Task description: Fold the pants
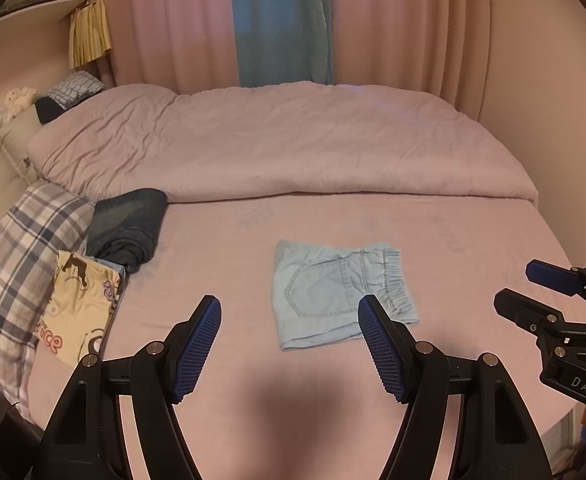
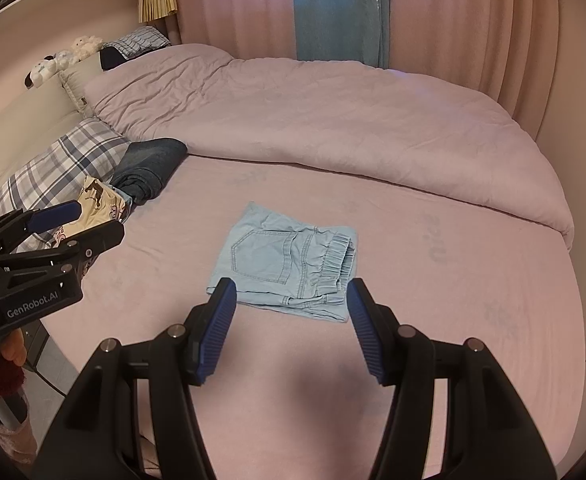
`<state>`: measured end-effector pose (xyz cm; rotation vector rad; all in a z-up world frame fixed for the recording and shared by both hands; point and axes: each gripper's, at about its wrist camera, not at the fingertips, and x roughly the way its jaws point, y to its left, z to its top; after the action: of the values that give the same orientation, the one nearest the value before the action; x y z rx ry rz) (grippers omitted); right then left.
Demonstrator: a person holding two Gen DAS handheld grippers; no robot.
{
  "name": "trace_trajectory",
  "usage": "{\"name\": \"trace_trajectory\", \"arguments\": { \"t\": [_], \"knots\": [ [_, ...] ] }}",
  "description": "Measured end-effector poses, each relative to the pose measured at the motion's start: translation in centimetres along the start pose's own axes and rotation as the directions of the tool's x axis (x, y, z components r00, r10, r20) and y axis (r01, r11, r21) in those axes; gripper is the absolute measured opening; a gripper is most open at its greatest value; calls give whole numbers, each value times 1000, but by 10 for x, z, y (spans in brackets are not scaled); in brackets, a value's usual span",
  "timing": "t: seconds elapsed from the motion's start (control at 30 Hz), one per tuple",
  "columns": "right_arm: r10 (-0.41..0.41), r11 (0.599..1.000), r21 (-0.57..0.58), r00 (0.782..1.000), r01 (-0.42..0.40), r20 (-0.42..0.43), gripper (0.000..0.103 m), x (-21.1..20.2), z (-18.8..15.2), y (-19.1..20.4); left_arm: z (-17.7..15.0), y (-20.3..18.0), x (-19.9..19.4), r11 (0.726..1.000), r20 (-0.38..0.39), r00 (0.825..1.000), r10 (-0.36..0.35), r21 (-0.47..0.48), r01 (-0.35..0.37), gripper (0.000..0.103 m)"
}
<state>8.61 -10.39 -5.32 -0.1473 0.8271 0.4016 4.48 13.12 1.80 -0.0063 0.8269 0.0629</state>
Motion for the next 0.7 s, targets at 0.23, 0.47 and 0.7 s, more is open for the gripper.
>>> {"name": "trace_trajectory", "arguments": {
  "t": [0.23,0.47,0.7],
  "knots": [
    [5,1000,2,1000,-5,-1,57,0,1,0,0,-2,0,1000,-7,1000,0,-1,0,71],
    [9,1000,5,1000,-9,-3,57,0,1,-1,0,-2,1,1000,-11,1000,-1,6,1,71],
    [9,1000,6,1000,-9,-2,57,1,1,-1,0,-2,2,1000,-14,1000,-6,12,6,71]
  ]
}}
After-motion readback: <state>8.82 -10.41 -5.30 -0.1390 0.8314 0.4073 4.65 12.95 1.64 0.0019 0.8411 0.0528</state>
